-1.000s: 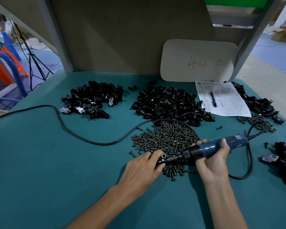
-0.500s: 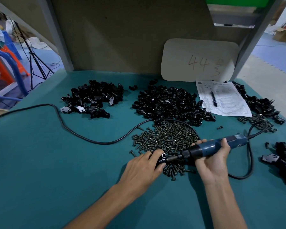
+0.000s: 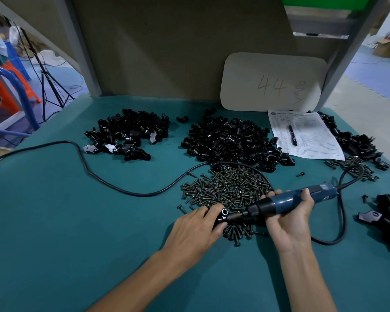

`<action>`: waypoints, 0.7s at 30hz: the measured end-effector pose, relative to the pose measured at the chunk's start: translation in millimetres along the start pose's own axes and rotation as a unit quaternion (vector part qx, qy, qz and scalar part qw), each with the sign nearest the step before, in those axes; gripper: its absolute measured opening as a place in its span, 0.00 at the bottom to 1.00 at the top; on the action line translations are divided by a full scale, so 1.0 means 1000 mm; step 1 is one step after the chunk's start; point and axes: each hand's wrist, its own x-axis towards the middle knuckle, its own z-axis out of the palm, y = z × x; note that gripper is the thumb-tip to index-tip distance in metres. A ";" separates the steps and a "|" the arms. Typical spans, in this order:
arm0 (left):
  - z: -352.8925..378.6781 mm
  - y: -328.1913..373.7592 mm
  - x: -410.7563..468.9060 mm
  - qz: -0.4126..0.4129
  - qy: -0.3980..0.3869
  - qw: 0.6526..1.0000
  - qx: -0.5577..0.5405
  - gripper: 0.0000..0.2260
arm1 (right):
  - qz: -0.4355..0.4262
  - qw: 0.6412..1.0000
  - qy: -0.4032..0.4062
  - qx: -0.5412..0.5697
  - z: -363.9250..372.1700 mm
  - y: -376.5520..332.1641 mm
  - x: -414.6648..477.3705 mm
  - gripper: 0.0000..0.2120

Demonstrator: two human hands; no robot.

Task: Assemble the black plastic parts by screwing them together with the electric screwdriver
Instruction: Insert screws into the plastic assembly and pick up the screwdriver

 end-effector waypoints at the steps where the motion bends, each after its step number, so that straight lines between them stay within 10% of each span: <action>1: 0.000 0.000 0.000 0.000 -0.001 1.000 -0.001 0.19 | 0.001 1.000 0.000 0.001 0.000 0.000 0.000 0.21; 21: 0.000 -0.010 -0.006 -0.034 0.023 0.987 -0.156 0.25 | -0.043 0.996 -0.076 -0.033 0.015 -0.034 -0.012 0.19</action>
